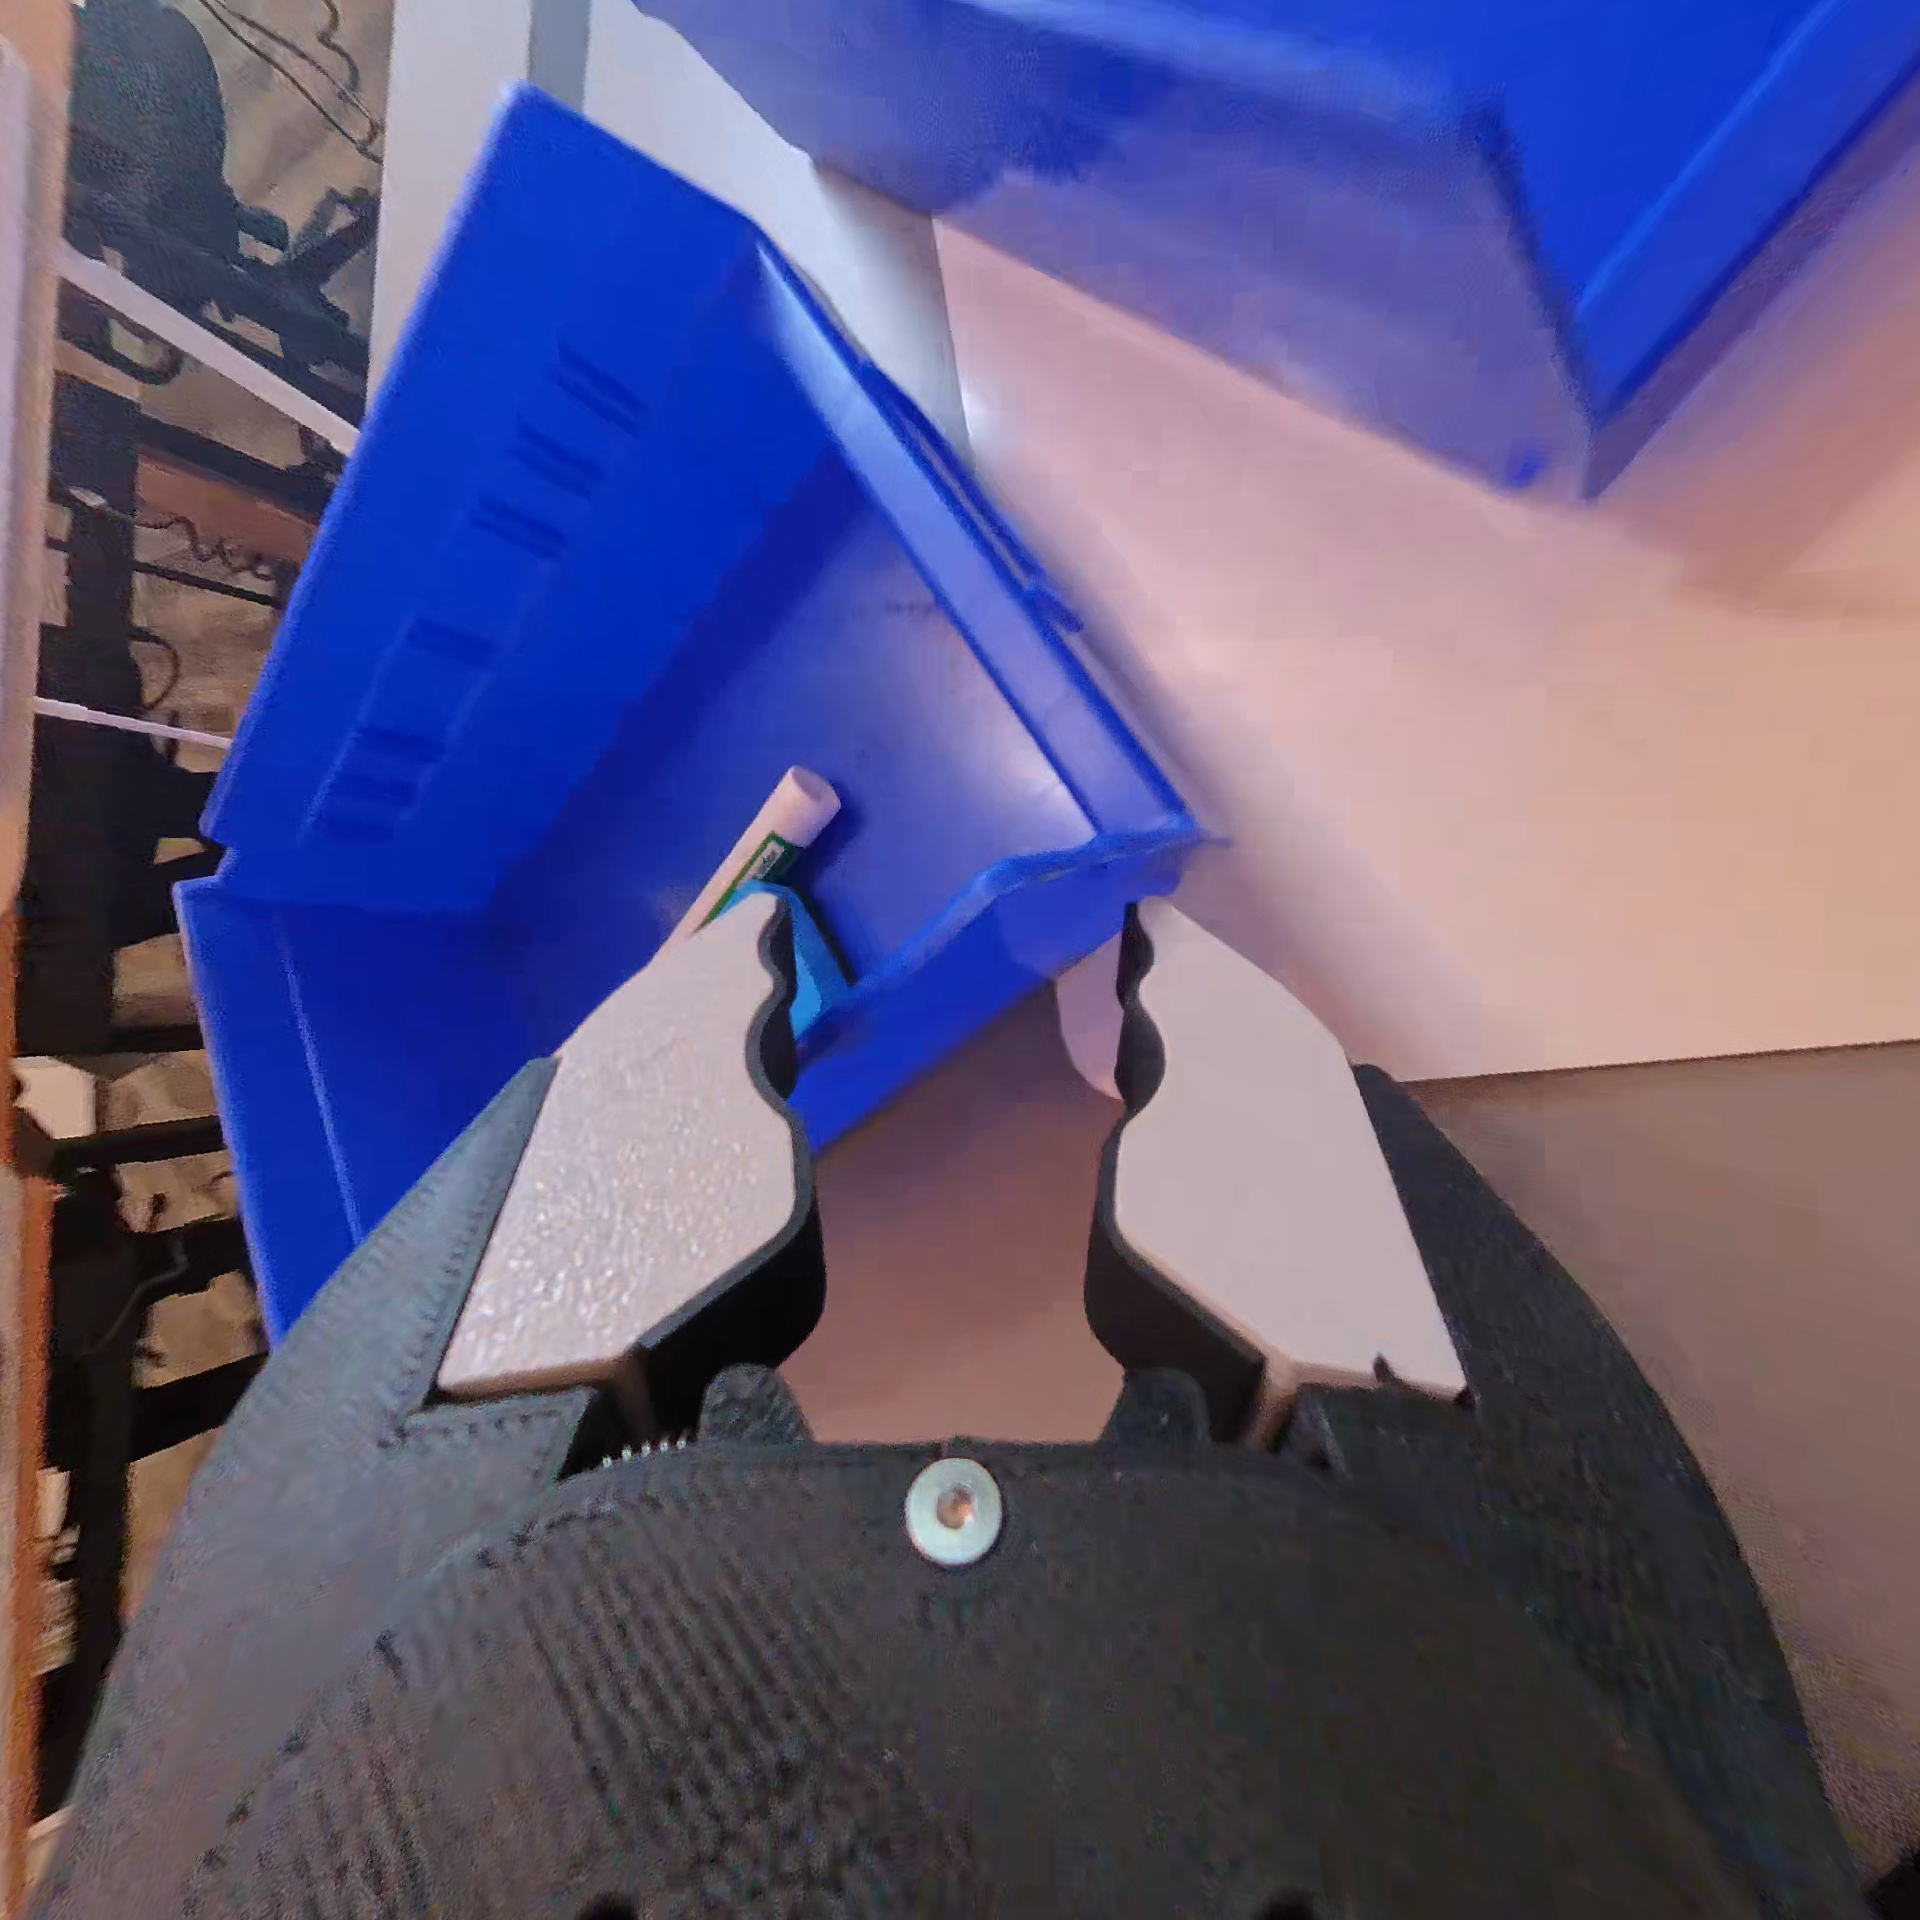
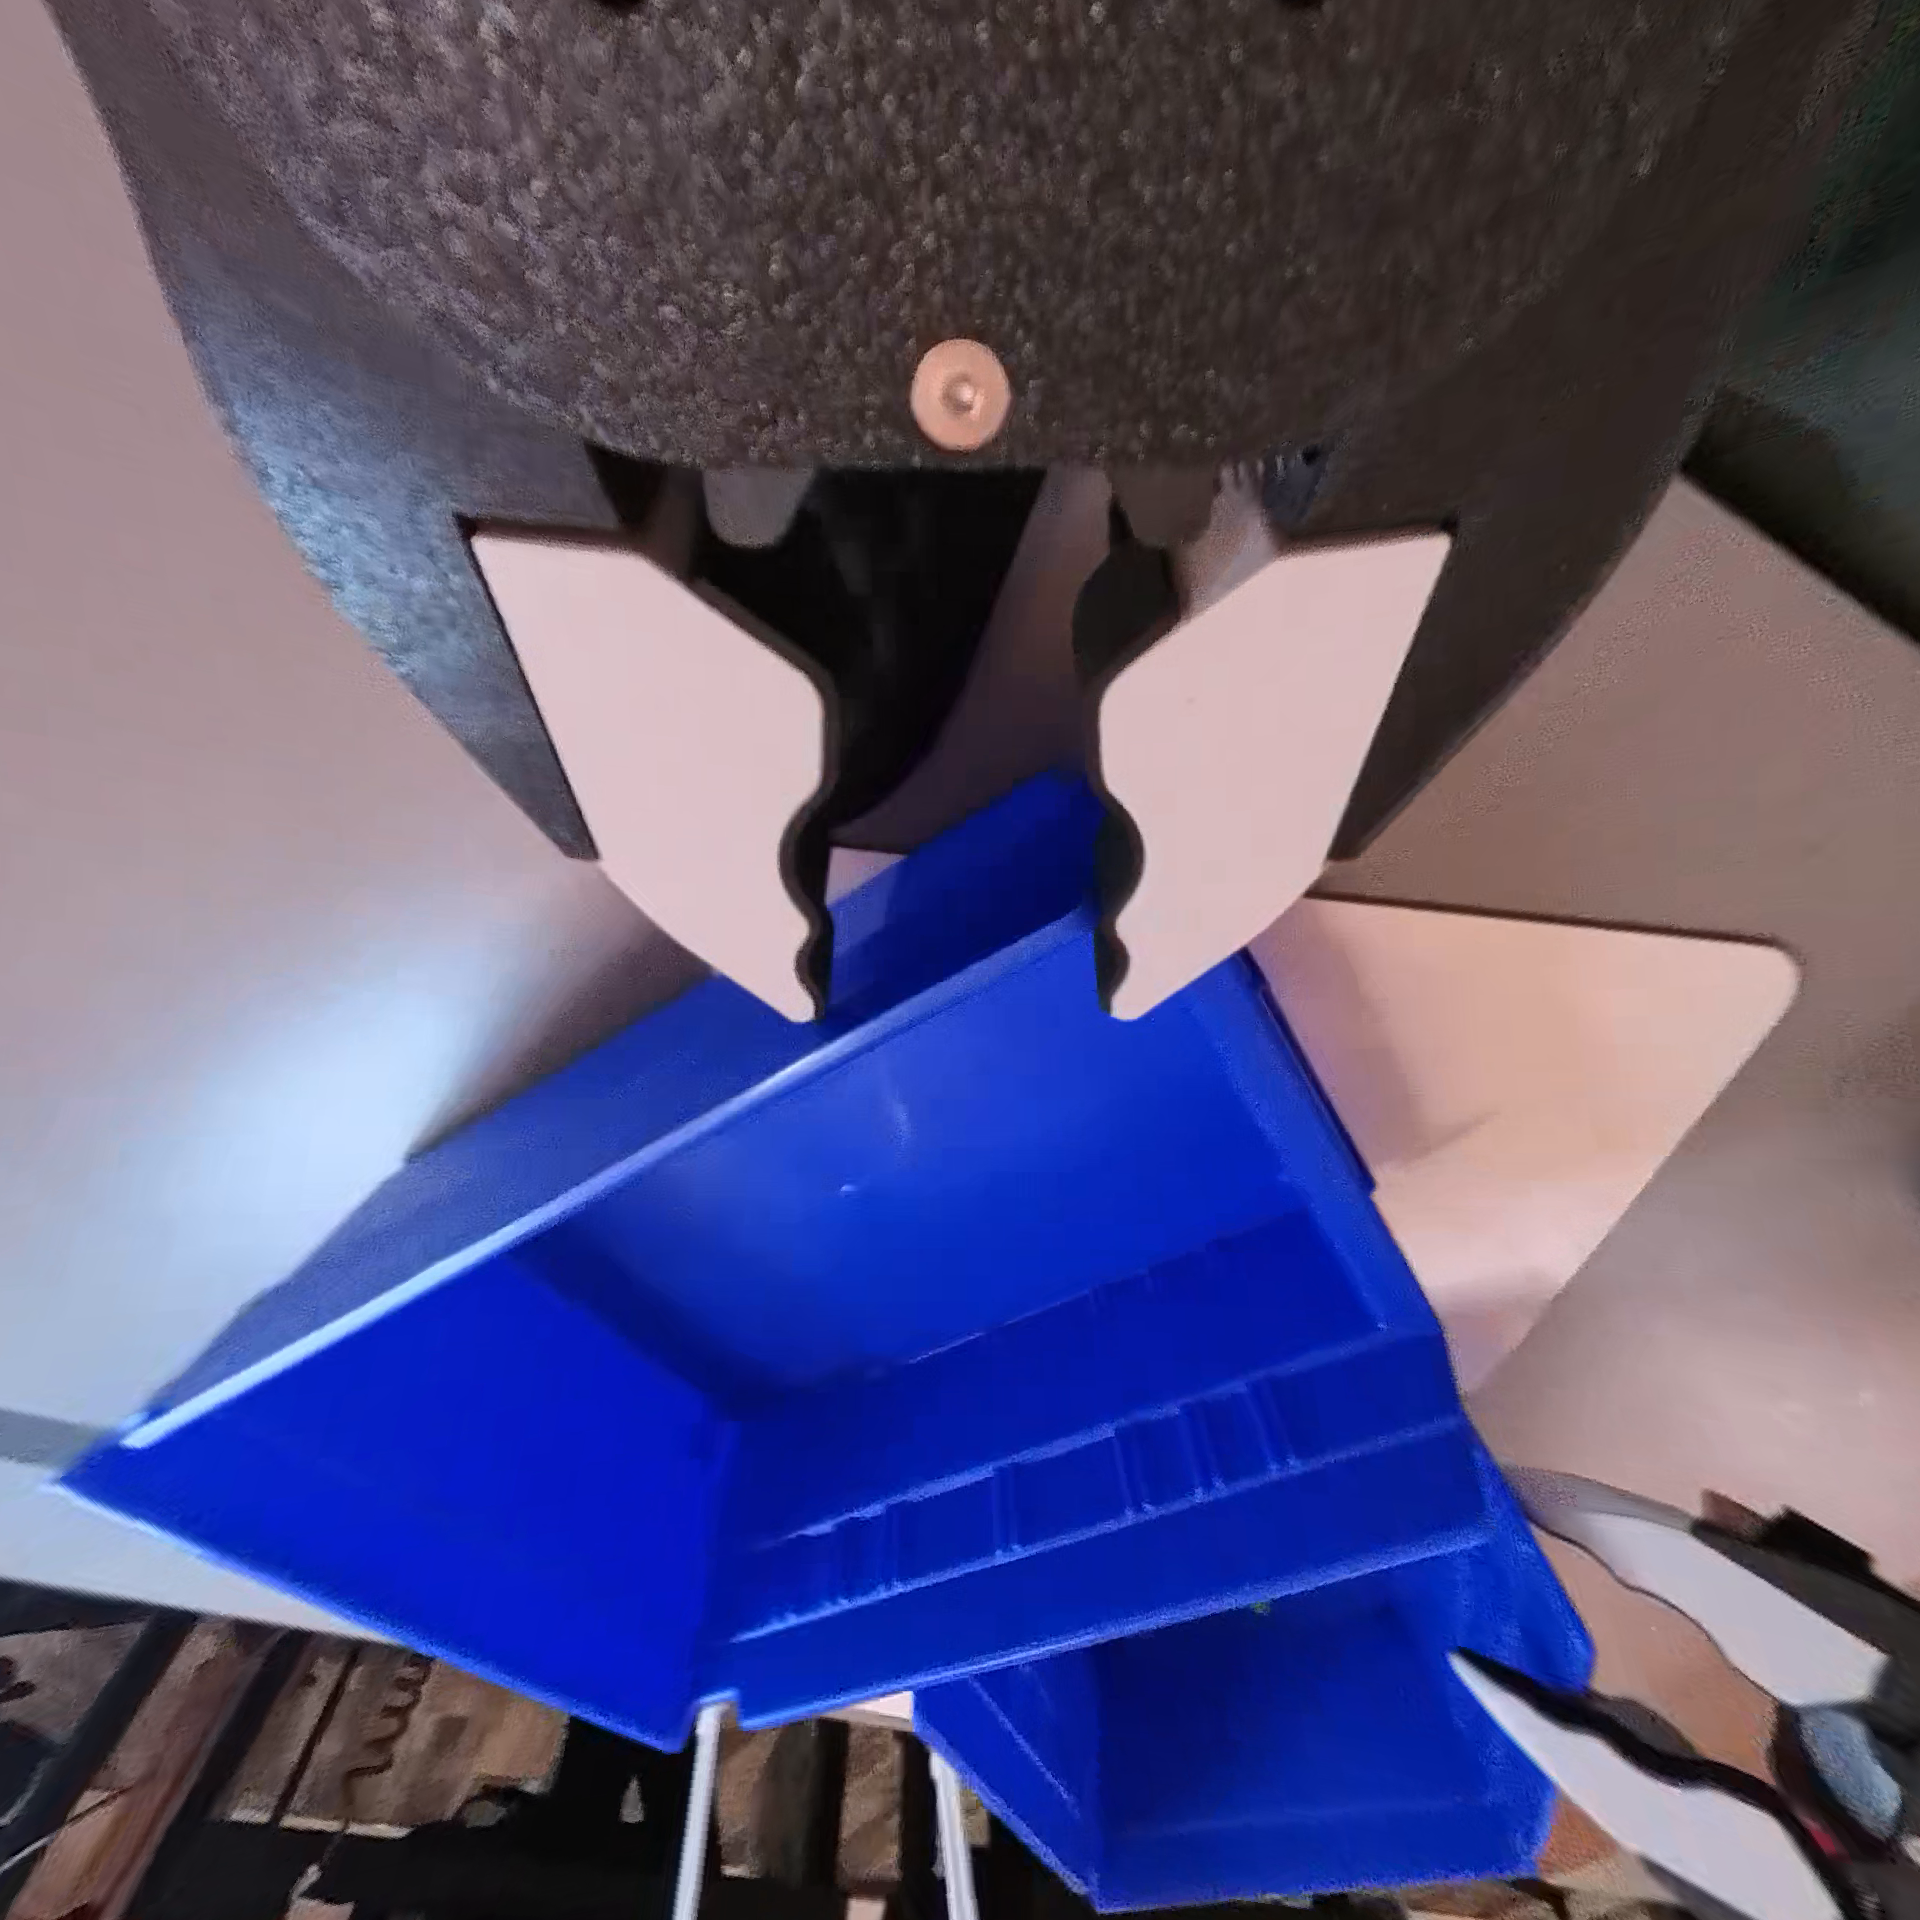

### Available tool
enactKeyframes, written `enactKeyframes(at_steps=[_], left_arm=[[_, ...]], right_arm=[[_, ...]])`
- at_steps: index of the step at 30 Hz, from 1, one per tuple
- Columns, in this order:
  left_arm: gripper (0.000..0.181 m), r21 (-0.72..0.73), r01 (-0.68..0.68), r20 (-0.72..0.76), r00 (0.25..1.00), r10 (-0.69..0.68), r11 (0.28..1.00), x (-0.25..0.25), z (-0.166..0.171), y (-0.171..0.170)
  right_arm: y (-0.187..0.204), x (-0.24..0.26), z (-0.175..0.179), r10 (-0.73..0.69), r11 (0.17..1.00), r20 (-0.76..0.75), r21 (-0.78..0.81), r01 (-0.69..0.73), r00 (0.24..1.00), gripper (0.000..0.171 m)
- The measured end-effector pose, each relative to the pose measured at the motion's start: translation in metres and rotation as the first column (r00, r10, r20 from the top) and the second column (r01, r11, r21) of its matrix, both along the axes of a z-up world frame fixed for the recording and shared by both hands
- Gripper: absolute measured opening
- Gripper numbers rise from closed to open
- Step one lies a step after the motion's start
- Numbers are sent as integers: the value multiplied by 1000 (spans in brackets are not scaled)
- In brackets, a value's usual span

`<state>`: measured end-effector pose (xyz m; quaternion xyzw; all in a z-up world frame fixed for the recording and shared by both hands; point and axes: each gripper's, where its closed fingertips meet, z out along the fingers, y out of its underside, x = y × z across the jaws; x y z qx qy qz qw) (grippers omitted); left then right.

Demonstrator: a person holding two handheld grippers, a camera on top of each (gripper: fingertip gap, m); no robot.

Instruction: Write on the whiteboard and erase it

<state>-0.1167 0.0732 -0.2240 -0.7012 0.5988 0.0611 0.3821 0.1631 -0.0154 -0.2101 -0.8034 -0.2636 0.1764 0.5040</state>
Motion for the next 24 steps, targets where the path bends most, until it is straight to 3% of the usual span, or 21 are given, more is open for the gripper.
enactKeyframes(at_steps=[2,9,15,24], left_arm=[[52,71,9,-53,999,-5,997,-6,-2,7],[47,98,43,-56,998,-37,994,-26,-1,-1],[48,97,30,-64,998,-24,995,-52,-2,-18],[49,88,-116,-33,992,119,989,-111,-6,-48]], right_arm=[[15,13,-1,-51,999,63,20,50,997,36],[86,75,-3,-204,979,207,48,199,957,6],[135,128,-3,-291,955,0,-60,290,957,3],[181,205,-5,-535,845,-28,19,535,845,3]])
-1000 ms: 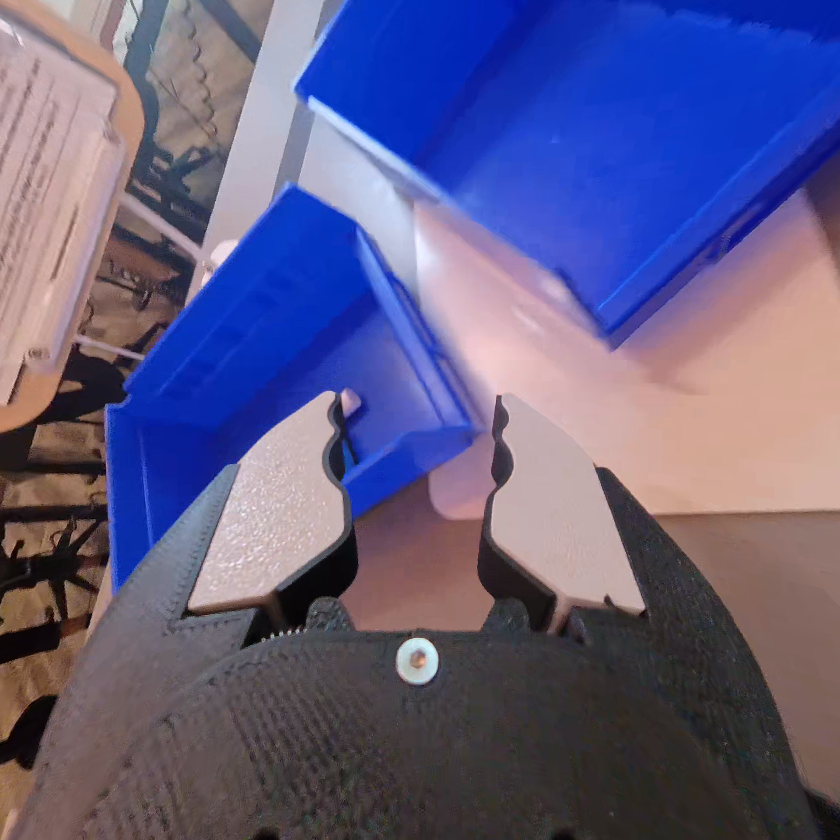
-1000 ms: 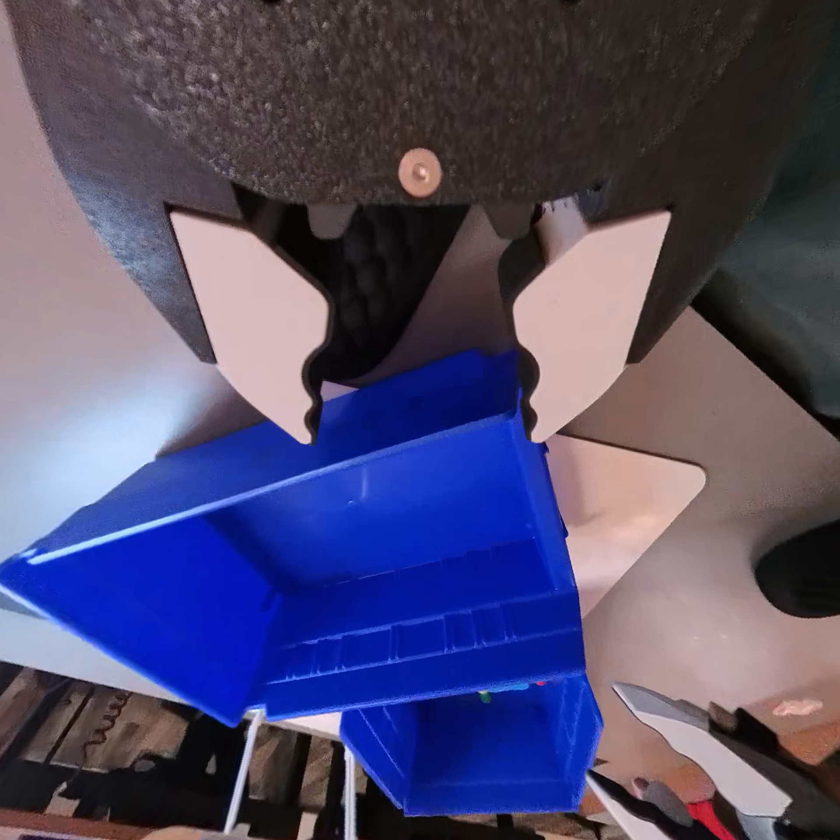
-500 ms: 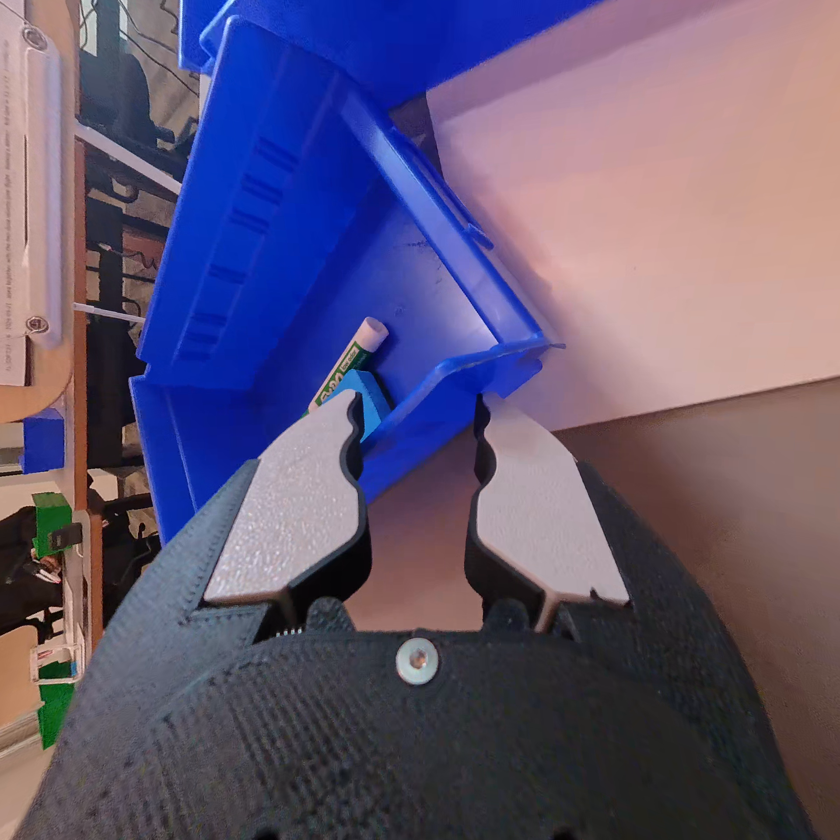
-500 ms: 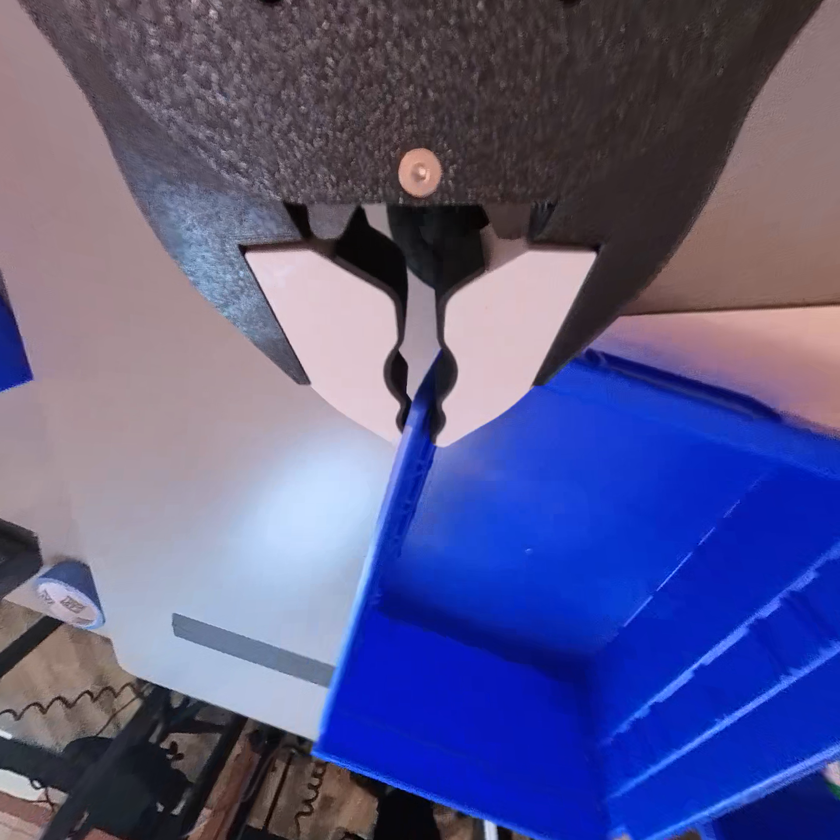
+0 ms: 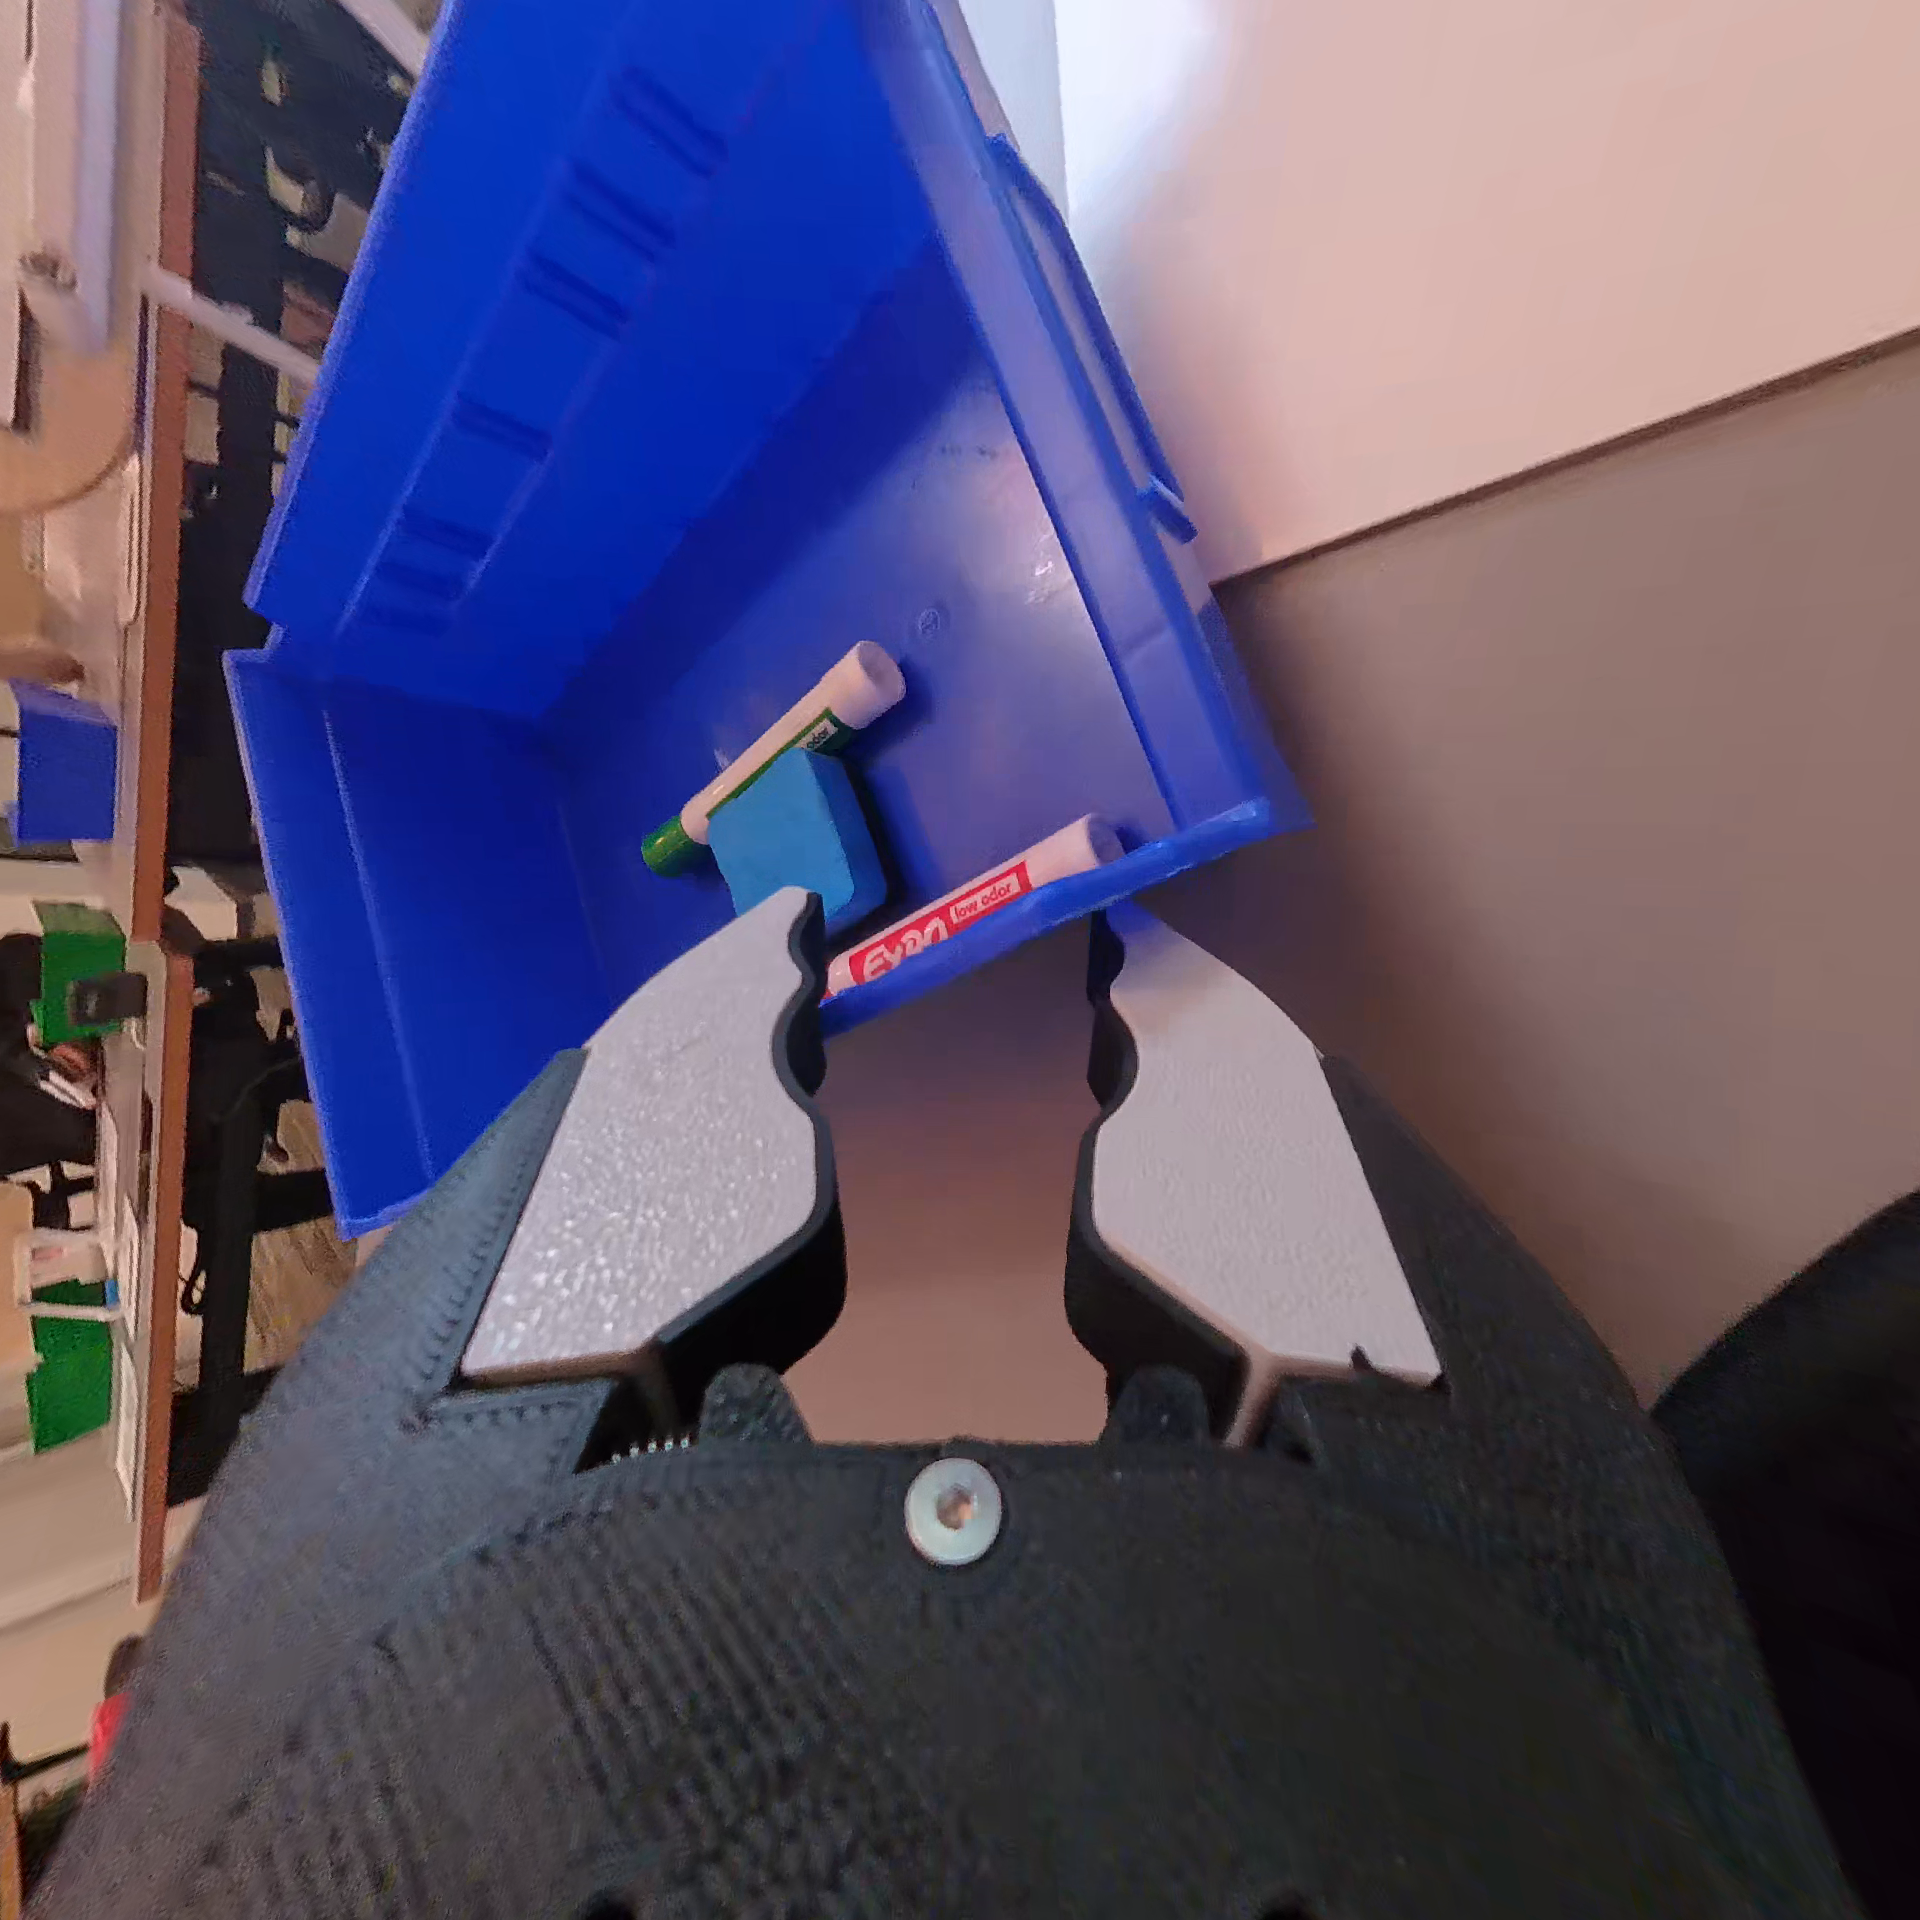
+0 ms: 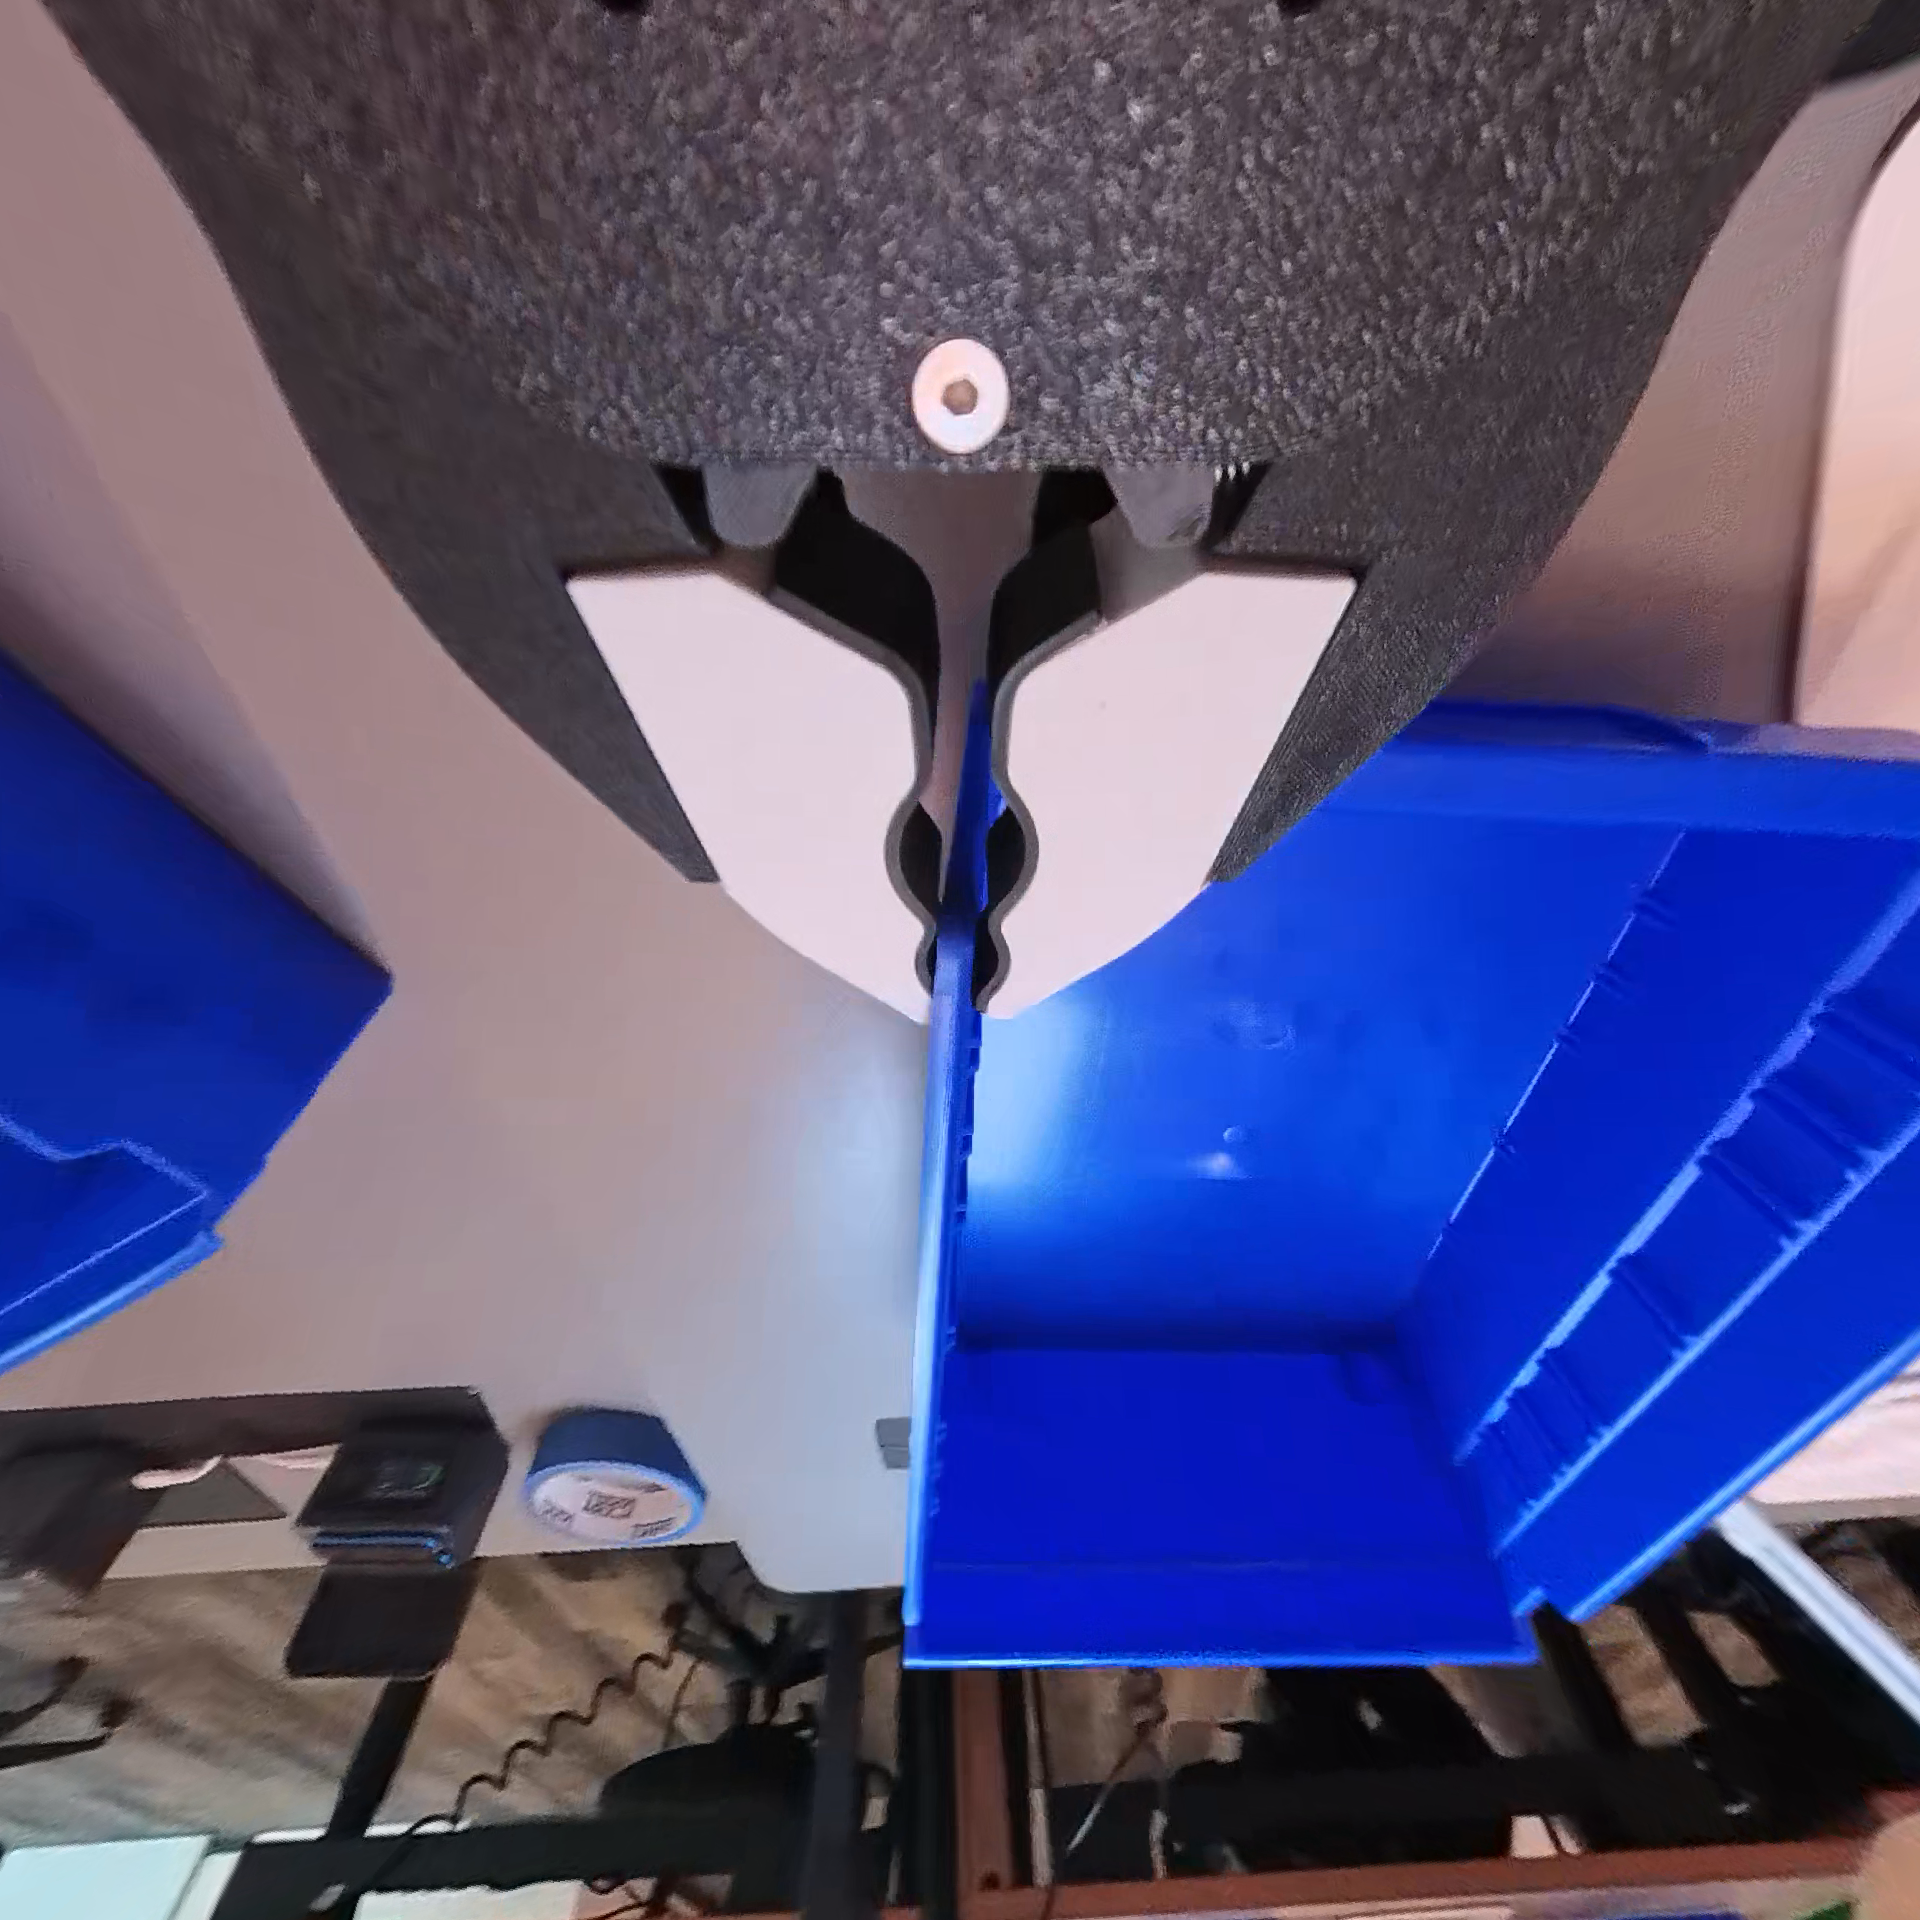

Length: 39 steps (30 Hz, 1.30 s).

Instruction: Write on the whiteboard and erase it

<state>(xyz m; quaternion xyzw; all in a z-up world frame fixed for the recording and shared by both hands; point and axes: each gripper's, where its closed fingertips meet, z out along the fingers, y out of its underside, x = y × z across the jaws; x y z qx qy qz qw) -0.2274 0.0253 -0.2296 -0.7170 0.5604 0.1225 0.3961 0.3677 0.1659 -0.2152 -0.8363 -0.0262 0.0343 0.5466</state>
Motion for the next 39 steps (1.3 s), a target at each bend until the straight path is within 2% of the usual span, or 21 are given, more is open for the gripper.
enactKeyframes(at_steps=[5,6,9,12,19,23,25,26,28,30,31,33,35,38,39], left_arm=[[49,8,-101,9,995,101,995,-30,0,-3],[49,8,-121,12,993,121,993,-37,0,-2],[49,7,-171,9,985,171,985,-61,0,-1],[50,21,-169,9,986,169,985,-81,1,0],[55,58,-227,-1,974,227,972,-129,5,-3],[56,32,-311,127,944,304,950,-146,16,-26],[59,-5,-346,280,900,333,938,-136,28,-41],[60,-34,-414,335,853,401,910,-137,32,-46],[64,-119,-586,476,675,564,802,-140,35,-52],[66,-211,-617,660,482,576,758,-123,39,-49],[71,-228,-638,678,438,590,735,-119,36,-42],[76,-205,-704,646,425,634,680,-122,26,-25],[55,-170,-742,597,446,667,649,-134,16,-17],[50,-195,-723,602,445,663,663,-143,12,-17],[46,-183,-711,594,471,652,679,-148,12,-18]], right_arm=[[25,-5,0,-43,999,62,19,41,997,7],[26,-10,2,-33,999,64,24,31,997,19],[22,-18,13,-16,998,56,62,12,998,40],[9,-28,36,13,990,99,136,-27,995,43],[-27,-108,68,266,921,259,216,-324,929,42],[-41,-160,58,440,851,329,145,-505,835,42],[-42,-181,49,492,819,365,114,-562,790,42],[-41,-190,44,509,808,380,97,-581,772,42],[-37,-207,33,543,789,391,65,-611,743,42],[-34,-223,24,576,768,380,50,-638,724,42],[-32,-230,20,592,759,373,42,-650,714,42],[-31,-241,12,618,742,366,22,-670,696,42],[-34,-247,6,636,728,368,5,-685,678,41],[-39,-245,-3,641,719,385,1,-695,664,38],[-40,-242,-5,641,719,384,2,-695,665,37]])
